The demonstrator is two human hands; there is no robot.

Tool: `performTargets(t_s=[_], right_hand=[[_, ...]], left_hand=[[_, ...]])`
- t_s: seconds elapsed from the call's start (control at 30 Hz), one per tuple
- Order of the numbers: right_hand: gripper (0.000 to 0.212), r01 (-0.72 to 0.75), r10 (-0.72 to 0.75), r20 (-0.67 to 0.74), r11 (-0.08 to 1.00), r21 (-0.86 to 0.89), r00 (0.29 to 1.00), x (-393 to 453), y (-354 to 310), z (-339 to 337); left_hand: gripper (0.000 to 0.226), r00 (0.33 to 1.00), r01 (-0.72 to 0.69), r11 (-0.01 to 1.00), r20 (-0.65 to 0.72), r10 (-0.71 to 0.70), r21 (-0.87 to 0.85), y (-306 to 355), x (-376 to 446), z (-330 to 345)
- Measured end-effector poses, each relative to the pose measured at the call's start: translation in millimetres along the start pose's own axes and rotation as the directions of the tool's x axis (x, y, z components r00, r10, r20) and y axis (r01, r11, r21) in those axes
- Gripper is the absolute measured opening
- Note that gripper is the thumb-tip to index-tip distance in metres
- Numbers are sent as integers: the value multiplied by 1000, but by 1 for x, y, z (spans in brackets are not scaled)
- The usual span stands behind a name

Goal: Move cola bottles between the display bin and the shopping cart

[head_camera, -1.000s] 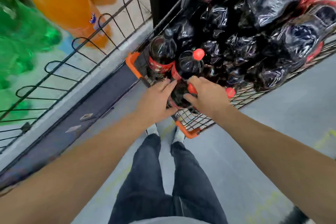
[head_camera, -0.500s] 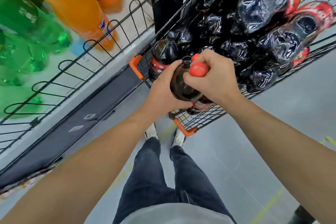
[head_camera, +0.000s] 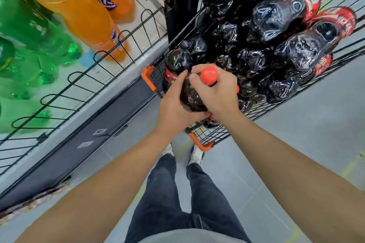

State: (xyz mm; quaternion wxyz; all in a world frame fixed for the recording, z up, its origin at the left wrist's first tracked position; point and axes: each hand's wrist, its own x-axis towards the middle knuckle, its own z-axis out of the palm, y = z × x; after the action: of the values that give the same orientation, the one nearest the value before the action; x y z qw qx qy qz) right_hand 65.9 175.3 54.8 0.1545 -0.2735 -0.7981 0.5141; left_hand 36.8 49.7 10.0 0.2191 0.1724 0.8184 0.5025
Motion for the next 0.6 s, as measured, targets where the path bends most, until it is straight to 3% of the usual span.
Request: performTargets(t_s=[0.13, 0.3, 0.43, 0.6], right_hand=[[10, -21, 25, -47, 997, 77, 999, 7, -19, -16], [11, -72, 119, -145, 953, 294, 982, 15, -46, -45], [17, -112, 191, -145, 895, 432, 971, 18, -52, -57], [16, -192, 244, -77, 889, 415, 967, 18, -38, -39]], left_hand=[[126, 996, -46, 999, 73, 47, -13, -5, 2, -11], [136, 988, 14, 995, 150, -28, 96, -23, 3, -30], [131, 989, 29, 981, 136, -56, 191, -34, 2, -47], [115, 991, 92, 981, 81, -107, 169, -55, 1, -43]])
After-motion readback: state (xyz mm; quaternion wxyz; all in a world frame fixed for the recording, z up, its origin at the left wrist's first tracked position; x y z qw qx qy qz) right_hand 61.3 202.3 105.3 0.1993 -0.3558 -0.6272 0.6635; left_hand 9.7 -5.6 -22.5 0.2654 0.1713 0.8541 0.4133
